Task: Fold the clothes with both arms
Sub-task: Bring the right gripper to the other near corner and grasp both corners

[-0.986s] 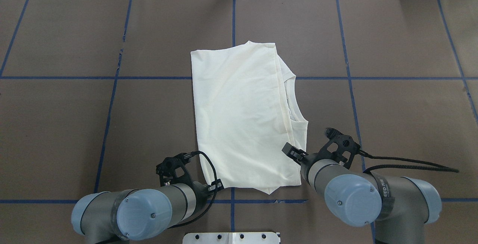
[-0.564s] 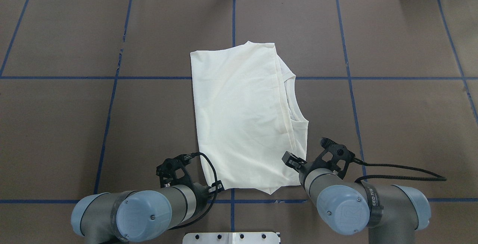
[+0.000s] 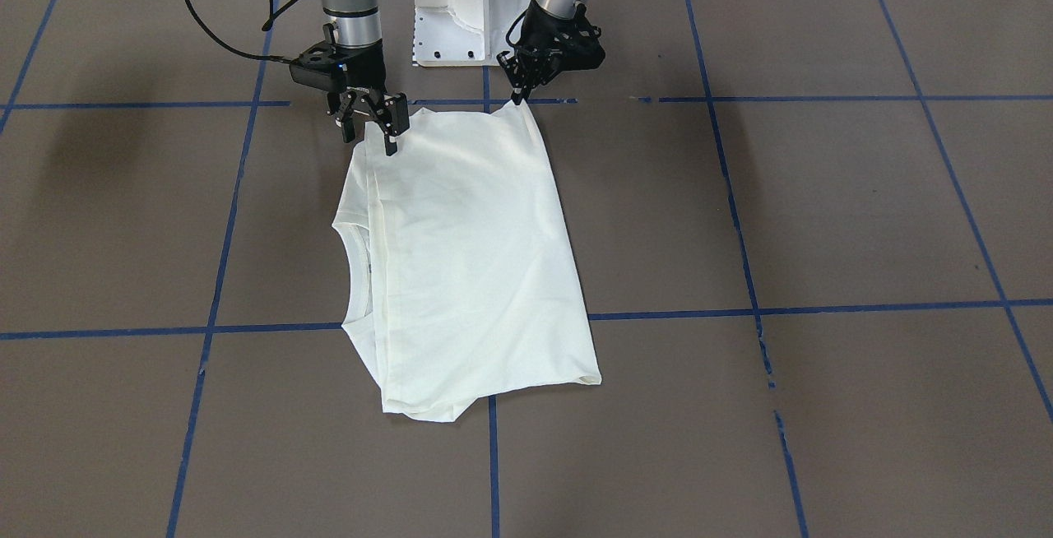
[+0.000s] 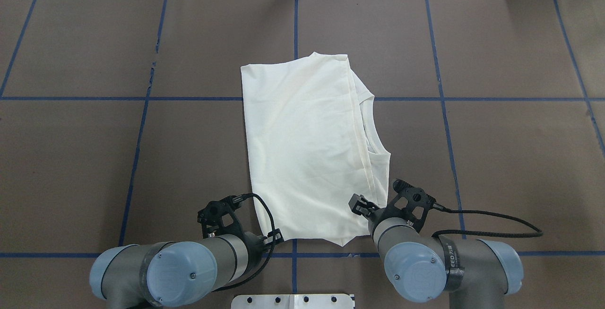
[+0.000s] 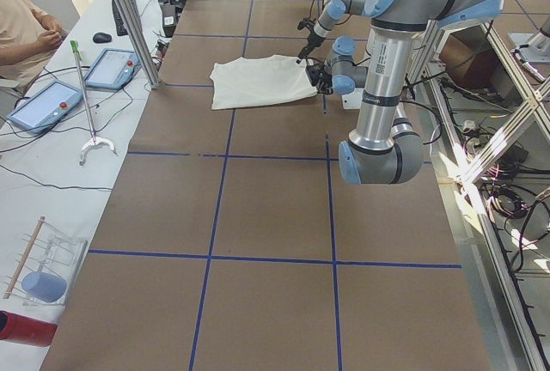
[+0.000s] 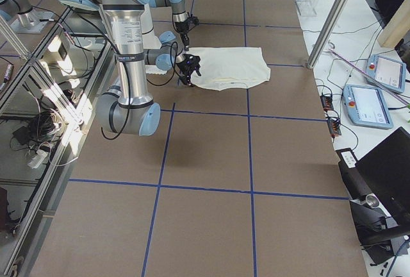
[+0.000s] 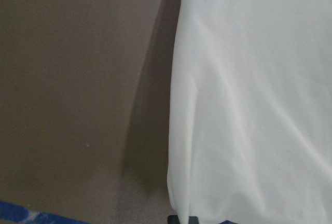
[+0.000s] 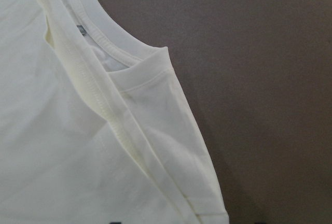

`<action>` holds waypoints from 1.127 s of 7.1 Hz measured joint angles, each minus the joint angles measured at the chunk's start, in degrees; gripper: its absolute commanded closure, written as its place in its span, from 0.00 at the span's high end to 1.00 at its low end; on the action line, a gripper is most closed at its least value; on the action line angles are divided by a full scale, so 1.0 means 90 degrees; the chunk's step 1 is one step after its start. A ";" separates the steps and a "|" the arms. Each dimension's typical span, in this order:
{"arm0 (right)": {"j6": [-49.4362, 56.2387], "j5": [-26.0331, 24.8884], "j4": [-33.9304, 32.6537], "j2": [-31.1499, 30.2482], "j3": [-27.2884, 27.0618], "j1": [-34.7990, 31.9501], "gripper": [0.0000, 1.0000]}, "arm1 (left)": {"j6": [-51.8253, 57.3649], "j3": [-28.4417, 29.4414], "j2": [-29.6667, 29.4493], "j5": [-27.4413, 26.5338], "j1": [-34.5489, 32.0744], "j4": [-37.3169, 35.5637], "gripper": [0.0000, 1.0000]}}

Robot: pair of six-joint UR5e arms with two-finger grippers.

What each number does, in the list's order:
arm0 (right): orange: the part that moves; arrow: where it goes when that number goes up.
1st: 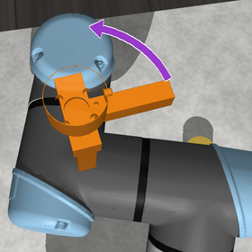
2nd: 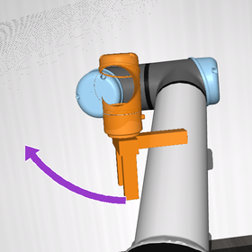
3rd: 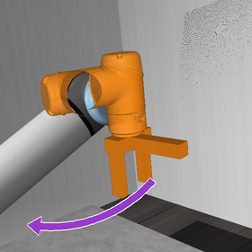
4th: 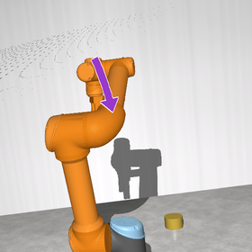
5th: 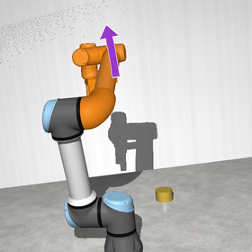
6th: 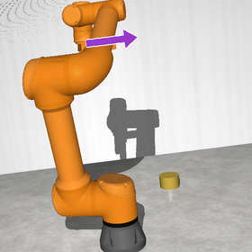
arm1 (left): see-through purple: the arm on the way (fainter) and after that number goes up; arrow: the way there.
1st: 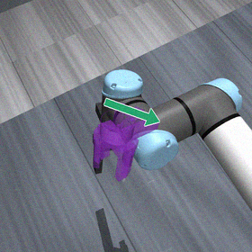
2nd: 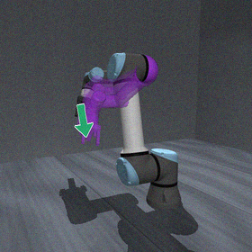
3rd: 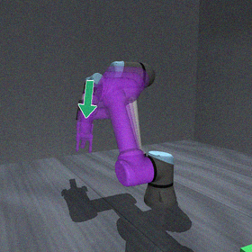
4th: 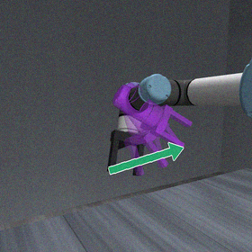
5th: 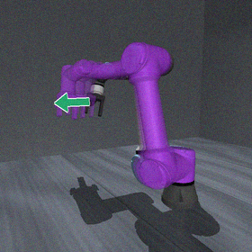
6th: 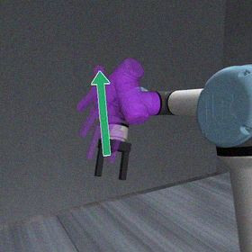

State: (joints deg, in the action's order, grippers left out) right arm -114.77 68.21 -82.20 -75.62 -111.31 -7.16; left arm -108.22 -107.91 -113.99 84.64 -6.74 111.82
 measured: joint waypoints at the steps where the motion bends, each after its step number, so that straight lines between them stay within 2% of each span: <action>1: 0.0022 -0.0032 -0.0041 -0.0013 0.0026 0.0011 0.89 | -0.0004 -0.0001 0.0008 -0.0002 0.0003 0.0004 0.00; 2: 0.0038 -0.0041 -0.0177 -0.0013 0.0013 0.0016 0.76 | -0.0015 -0.0001 0.0014 -0.0006 0.0005 0.0006 0.00; 3: 0.0044 -0.0047 -0.0333 0.0005 -0.0014 0.0020 0.54 | -0.0040 -0.0001 0.0020 -0.0009 0.0006 0.0007 0.00; 5: 0.0043 -0.0058 -0.0427 0.0097 -0.0024 0.0030 0.54 | -0.0071 -0.0002 0.0027 -0.0008 0.0006 0.0007 0.00; 6: 0.0043 -0.0061 -0.0434 0.0114 -0.0025 0.0031 0.41 | -0.0074 -0.0002 0.0027 -0.0003 0.0006 0.0010 0.00; 8: 0.0023 -0.0068 -0.0437 0.0128 -0.0028 0.0033 0.07 | -0.0075 -0.0008 0.0014 -0.0007 0.0006 0.0014 0.00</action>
State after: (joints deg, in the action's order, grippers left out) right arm -114.57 67.60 -86.13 -74.46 -111.56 -6.86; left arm -108.89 -107.99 -113.86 84.58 -6.68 111.95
